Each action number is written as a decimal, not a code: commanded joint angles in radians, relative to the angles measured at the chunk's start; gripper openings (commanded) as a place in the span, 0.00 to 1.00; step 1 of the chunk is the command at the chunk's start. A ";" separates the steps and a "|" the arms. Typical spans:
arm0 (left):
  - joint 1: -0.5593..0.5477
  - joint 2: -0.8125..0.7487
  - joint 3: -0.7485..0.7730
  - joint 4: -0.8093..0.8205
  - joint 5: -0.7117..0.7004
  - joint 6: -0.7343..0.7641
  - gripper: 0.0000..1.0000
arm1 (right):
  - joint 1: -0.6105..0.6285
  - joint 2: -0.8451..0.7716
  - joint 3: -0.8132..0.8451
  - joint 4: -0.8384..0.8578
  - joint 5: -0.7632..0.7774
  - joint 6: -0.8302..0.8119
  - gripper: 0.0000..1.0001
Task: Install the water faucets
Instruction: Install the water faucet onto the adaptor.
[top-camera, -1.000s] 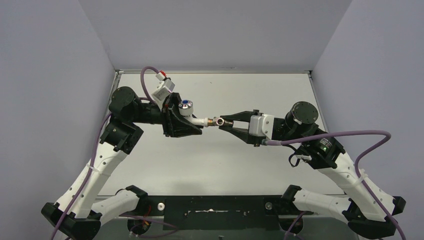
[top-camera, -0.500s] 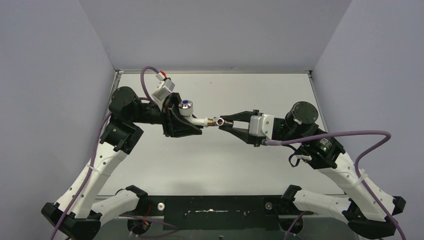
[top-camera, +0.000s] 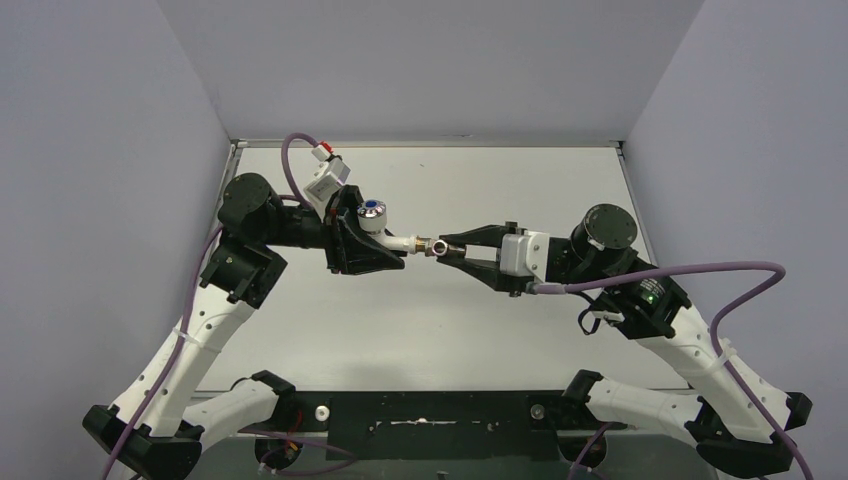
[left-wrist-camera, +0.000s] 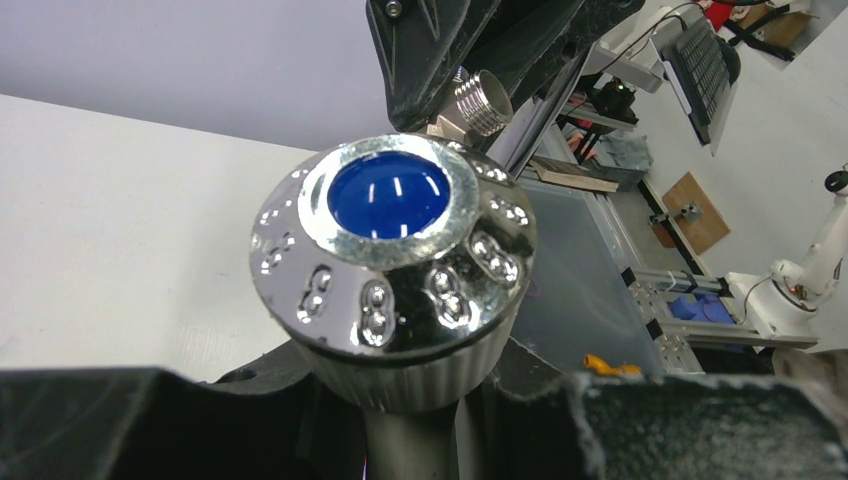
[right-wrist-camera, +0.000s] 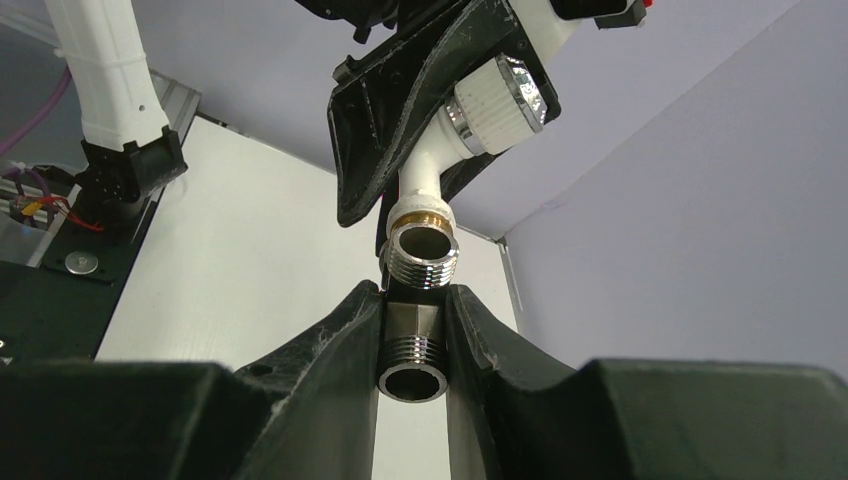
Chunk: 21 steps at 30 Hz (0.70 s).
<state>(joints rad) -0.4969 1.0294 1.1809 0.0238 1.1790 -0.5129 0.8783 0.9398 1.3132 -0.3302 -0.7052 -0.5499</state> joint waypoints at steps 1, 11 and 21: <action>-0.005 -0.009 0.049 0.018 -0.007 0.012 0.00 | 0.009 -0.020 0.053 0.065 -0.019 0.008 0.00; -0.005 -0.006 0.051 0.019 -0.001 0.012 0.00 | 0.008 -0.014 0.057 0.054 0.014 -0.001 0.00; -0.005 -0.006 0.052 0.019 0.004 0.008 0.00 | 0.009 0.010 0.079 0.021 0.006 -0.014 0.00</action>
<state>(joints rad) -0.4969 1.0294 1.1809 0.0235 1.1786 -0.5121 0.8787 0.9443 1.3422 -0.3466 -0.7067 -0.5510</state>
